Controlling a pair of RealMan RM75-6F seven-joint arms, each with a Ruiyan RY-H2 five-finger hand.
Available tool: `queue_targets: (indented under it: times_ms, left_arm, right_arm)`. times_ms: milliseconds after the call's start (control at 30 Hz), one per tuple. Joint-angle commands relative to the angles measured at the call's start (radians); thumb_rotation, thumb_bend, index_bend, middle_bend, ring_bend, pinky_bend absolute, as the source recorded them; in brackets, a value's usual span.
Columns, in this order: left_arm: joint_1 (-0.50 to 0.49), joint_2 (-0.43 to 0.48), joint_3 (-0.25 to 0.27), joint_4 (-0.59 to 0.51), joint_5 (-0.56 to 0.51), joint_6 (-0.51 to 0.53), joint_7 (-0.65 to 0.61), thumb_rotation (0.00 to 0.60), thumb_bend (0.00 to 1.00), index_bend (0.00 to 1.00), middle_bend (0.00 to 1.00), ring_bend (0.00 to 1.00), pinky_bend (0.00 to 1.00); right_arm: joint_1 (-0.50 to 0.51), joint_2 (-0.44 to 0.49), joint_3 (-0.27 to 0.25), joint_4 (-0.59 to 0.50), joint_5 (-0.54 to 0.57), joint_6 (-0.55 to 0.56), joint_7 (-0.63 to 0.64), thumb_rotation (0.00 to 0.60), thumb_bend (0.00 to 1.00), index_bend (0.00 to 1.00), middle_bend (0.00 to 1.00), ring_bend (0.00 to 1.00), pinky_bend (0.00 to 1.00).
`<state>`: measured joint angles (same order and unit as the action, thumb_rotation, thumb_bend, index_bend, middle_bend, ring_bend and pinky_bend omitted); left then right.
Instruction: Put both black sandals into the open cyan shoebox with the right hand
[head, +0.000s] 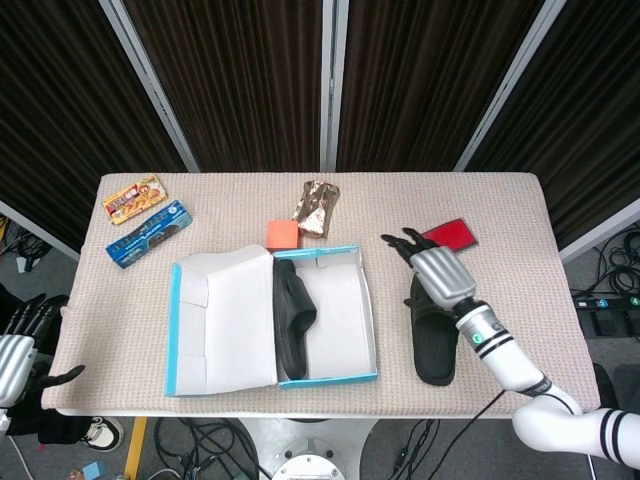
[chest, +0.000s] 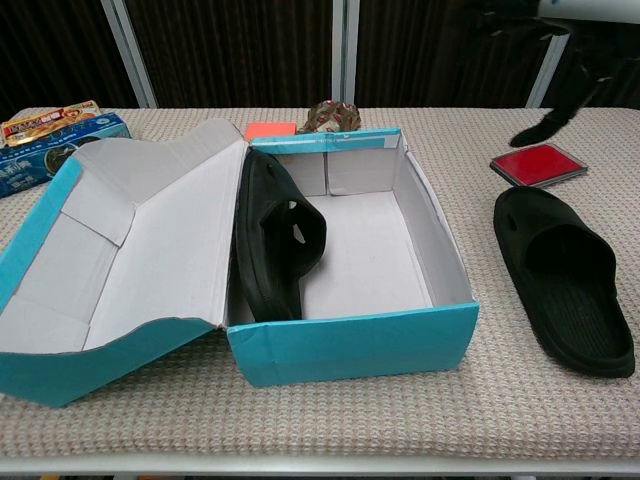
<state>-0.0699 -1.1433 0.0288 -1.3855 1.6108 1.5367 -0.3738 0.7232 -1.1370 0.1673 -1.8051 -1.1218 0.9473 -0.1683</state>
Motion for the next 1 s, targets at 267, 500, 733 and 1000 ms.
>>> queue_targets:
  times_ms: [267,500,733,1000]
  left_arm:
    - [0.0,-0.001,0.011,-0.004,0.01,-0.005,0.001,0.6,0.07,0.09,0.1,0.0,0.08]
    - [0.002,-0.003,0.015,-0.004,0.008,-0.01,-0.012,0.6,0.07,0.08,0.1,0.0,0.08]
    - [0.002,0.0,0.018,-0.008,0.009,-0.013,-0.01,0.6,0.07,0.09,0.1,0.0,0.08]
    - [0.006,0.016,0.024,-0.021,-0.004,-0.025,-0.029,0.6,0.07,0.09,0.1,0.0,0.08]
  right_arm:
    - [-0.013,0.084,-0.113,0.074,0.249,-0.178,-0.097,0.6,0.0,0.08,0.18,0.04,0.25]
    - [0.021,0.008,-0.137,0.179,0.35,-0.228,-0.126,0.6,0.0,0.08,0.17,0.03,0.23]
    - [0.062,-0.049,-0.139,0.225,0.403,-0.217,-0.181,0.6,0.0,0.08,0.15,0.02,0.22]
    - [0.109,-0.051,-0.133,0.179,0.433,-0.212,-0.223,0.6,0.0,0.08,0.16,0.02,0.22]
